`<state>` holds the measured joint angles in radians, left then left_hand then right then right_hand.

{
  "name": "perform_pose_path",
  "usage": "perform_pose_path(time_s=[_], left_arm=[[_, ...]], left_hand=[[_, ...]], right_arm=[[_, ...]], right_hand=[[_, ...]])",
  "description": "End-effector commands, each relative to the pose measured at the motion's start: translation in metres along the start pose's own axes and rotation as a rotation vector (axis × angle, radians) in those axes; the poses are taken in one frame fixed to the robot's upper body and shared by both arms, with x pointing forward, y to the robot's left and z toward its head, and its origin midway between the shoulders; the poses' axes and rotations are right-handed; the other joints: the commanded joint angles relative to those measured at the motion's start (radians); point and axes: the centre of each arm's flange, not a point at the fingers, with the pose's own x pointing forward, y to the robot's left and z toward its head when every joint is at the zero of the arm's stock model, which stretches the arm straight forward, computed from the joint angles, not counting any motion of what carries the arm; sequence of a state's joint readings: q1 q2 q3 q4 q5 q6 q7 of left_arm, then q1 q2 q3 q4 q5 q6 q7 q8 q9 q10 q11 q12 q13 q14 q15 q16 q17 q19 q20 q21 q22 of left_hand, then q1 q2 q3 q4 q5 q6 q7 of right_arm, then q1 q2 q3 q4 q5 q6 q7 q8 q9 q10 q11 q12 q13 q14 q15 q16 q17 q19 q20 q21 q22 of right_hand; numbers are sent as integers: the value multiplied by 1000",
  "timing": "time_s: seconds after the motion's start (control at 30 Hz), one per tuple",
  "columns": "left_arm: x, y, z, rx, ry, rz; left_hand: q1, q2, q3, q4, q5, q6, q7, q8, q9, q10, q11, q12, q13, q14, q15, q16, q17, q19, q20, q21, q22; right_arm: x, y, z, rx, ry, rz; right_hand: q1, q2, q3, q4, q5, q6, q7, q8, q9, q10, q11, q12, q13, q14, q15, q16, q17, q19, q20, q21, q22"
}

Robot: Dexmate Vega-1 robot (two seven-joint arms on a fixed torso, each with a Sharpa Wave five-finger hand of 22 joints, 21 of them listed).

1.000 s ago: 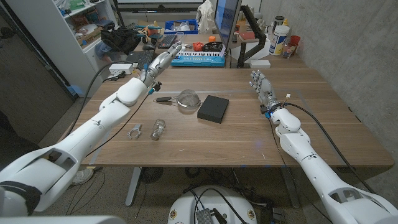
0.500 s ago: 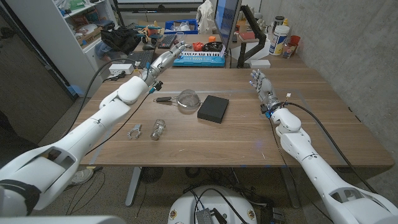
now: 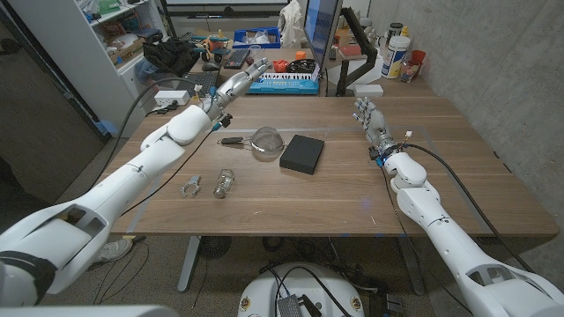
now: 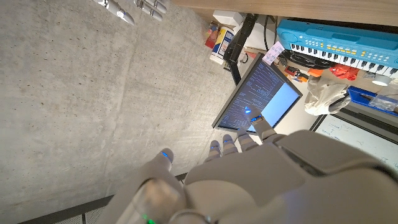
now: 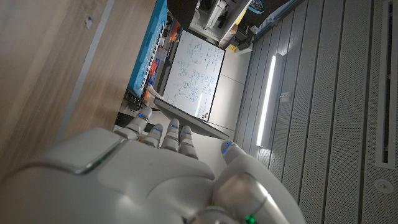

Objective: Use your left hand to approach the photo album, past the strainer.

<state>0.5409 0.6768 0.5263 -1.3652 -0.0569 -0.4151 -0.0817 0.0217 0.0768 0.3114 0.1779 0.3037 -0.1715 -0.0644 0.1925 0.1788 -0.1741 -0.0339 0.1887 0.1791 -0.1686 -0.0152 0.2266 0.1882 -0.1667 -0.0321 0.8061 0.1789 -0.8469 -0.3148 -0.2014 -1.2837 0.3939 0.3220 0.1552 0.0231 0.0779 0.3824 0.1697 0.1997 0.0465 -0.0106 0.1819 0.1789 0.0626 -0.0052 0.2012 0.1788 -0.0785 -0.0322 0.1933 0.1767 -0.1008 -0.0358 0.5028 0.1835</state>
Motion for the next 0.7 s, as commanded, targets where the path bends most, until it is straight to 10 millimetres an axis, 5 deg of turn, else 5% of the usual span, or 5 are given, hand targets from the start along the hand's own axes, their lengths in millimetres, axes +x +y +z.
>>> perform_pose_path(time_s=[0.03, 0.7], left_arm=[[5, -1, 11, 39, -27, -36], [19, -3, 21, 103, -44, -88]], left_hand=[[10, 78, -6, 0, 4, -83, -9, 2, 6, -108, -7, 3, 5, -148, 0, -1, 4, -134, -10, -3, 4], [10, 77, -9, 0, 5, -77, -10, 2, 6, -106, -11, 3, 5, -148, -1, -3, 4, -132, -11, -9, 4]], right_arm=[[-1, 1, 3, -1, -13, 9], [-1, 1, 6, -10, -27, 18]], right_hand=[[11, 102, 3, -4, 6, 12, -1, 7, 3, 5, 2, 7, 3, 1, 0, -1, 3, 5, -72, -2, 3], [12, 102, 3, -4, 6, 14, -2, 7, 3, 7, 2, 6, 3, 2, 1, -1, 3, 8, -71, -11, 3]])
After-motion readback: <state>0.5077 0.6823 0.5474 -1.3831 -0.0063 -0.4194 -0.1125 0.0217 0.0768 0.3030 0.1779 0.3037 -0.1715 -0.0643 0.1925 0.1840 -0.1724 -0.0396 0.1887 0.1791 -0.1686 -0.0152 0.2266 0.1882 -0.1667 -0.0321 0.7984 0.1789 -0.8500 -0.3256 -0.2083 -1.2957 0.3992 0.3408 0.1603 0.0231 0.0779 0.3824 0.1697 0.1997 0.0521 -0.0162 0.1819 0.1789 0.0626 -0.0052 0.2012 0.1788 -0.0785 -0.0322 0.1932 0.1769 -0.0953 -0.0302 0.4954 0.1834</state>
